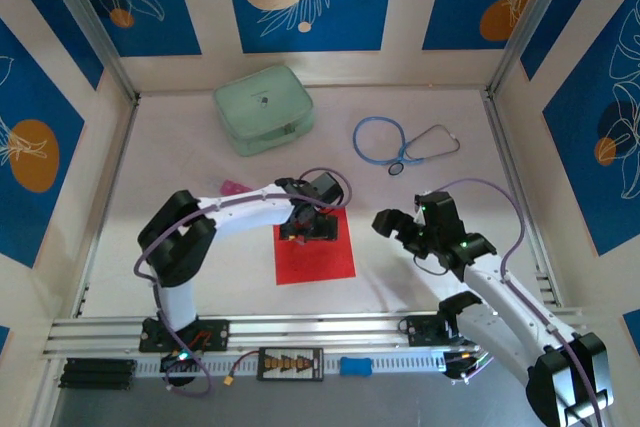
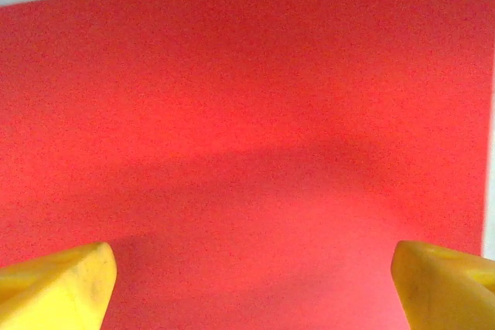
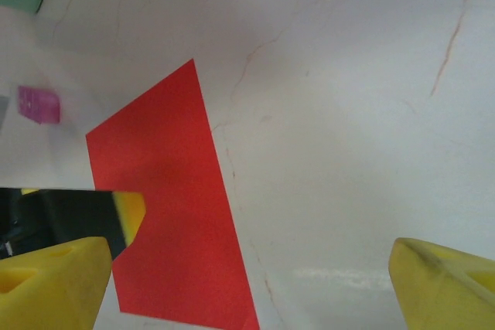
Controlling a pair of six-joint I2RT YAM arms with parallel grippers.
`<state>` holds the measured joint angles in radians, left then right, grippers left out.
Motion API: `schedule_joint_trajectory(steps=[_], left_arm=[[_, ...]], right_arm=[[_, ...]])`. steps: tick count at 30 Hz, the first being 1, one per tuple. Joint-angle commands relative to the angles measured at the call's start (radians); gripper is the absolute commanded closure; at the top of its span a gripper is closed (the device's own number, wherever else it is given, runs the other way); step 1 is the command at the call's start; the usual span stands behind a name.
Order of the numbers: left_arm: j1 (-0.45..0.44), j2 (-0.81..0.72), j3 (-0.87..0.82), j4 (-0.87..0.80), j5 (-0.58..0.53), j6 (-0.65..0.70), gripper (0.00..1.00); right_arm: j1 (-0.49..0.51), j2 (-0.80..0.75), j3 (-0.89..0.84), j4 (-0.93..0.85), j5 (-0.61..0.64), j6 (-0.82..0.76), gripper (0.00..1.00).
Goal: Fold a paper plane with a square sheet of paper (pick it up from the middle)
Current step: First fold the square sheet of paper in half at the center of the table.
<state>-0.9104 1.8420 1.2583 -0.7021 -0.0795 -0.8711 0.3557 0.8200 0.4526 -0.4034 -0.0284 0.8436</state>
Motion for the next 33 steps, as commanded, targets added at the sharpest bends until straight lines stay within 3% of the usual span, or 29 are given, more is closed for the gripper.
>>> schedule_joint_trajectory(steps=[1,13,33], left_arm=[[-0.004,0.019,0.038,-0.082,-0.015,-0.057,0.08],[-0.011,0.099,0.096,-0.131,0.005,-0.111,0.08],[-0.012,0.180,0.129,-0.136,0.019,-0.119,0.08]], right_arm=[[-0.002,0.021,0.046,-0.058,-0.065,-0.062,0.07],[-0.003,0.051,0.069,-0.084,-0.070,-0.075,0.00],[-0.004,0.063,0.062,-0.083,-0.069,-0.070,0.00]])
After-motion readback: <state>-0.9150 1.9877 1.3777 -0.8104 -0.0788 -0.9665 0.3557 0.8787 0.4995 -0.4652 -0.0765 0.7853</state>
